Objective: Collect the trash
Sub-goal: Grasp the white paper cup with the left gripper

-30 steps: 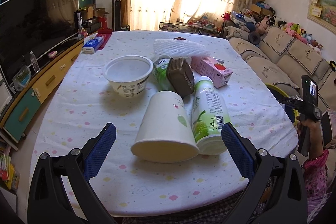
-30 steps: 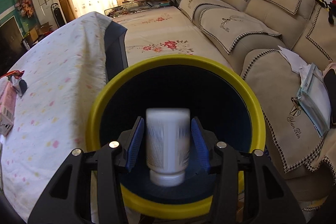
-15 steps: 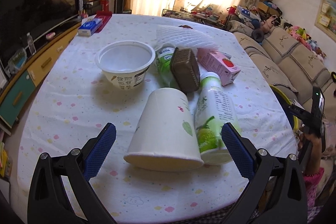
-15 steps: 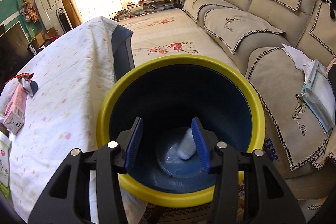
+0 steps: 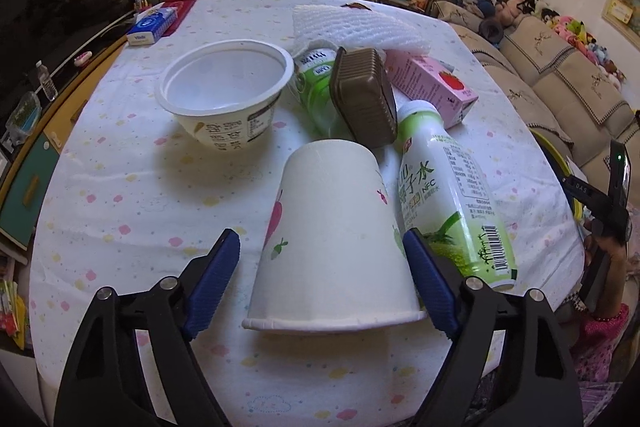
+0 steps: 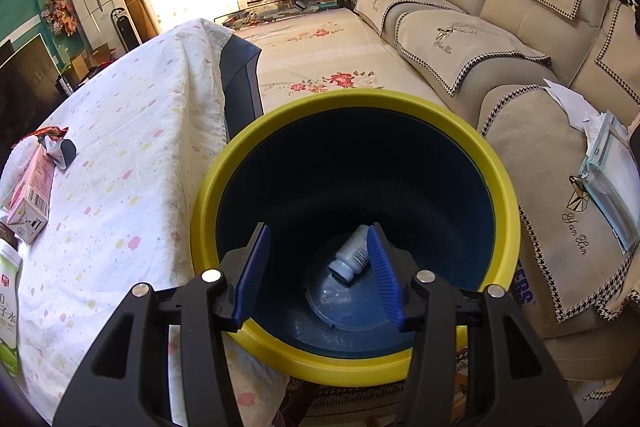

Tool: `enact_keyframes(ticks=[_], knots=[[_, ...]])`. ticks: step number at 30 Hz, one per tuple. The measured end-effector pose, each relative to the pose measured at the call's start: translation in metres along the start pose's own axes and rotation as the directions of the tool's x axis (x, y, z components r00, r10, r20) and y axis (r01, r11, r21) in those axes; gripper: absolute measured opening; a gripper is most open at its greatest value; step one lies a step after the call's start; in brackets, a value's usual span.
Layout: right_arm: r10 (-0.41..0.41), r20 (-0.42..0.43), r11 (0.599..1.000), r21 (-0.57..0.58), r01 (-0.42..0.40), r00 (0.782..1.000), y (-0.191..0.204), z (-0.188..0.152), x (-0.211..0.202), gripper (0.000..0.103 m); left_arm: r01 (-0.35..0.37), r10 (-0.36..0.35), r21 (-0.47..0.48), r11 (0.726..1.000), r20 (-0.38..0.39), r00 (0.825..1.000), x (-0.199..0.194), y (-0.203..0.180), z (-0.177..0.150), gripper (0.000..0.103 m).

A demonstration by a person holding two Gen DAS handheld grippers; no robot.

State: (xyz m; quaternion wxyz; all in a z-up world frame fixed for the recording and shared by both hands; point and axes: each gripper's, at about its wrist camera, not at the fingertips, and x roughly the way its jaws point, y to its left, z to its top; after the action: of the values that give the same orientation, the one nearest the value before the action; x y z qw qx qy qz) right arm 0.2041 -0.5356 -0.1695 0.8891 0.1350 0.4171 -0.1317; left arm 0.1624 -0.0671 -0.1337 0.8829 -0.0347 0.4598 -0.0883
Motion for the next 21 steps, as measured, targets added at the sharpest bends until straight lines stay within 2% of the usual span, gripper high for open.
enact_keyframes(ticks=[4,11,18,21], knots=[[0.006,-0.009,1.0,-0.001,-0.007,1.0,0.0,-0.002,0.002,0.048,0.008,-0.008,0.01,1.0,-0.021,1.0,0.008,-0.004,0.002,0.071],[0.017,-0.015,1.0,0.004,-0.017,1.0,-0.001,-0.004,0.003,0.049,-0.008,0.008,0.009,1.0,0.009,1.0,-0.002,-0.001,0.003,0.061],[0.03,-0.007,0.999,0.014,-0.03,1.0,-0.003,-0.007,-0.004,0.049,-0.026,0.026,0.0,1.0,0.094,0.995,-0.042,0.004,0.005,0.061],[0.034,0.006,0.999,0.02,-0.034,0.999,-0.006,-0.008,-0.01,0.049,-0.006,0.002,0.023,1.0,0.14,0.99,-0.061,-0.005,0.01,0.061]])
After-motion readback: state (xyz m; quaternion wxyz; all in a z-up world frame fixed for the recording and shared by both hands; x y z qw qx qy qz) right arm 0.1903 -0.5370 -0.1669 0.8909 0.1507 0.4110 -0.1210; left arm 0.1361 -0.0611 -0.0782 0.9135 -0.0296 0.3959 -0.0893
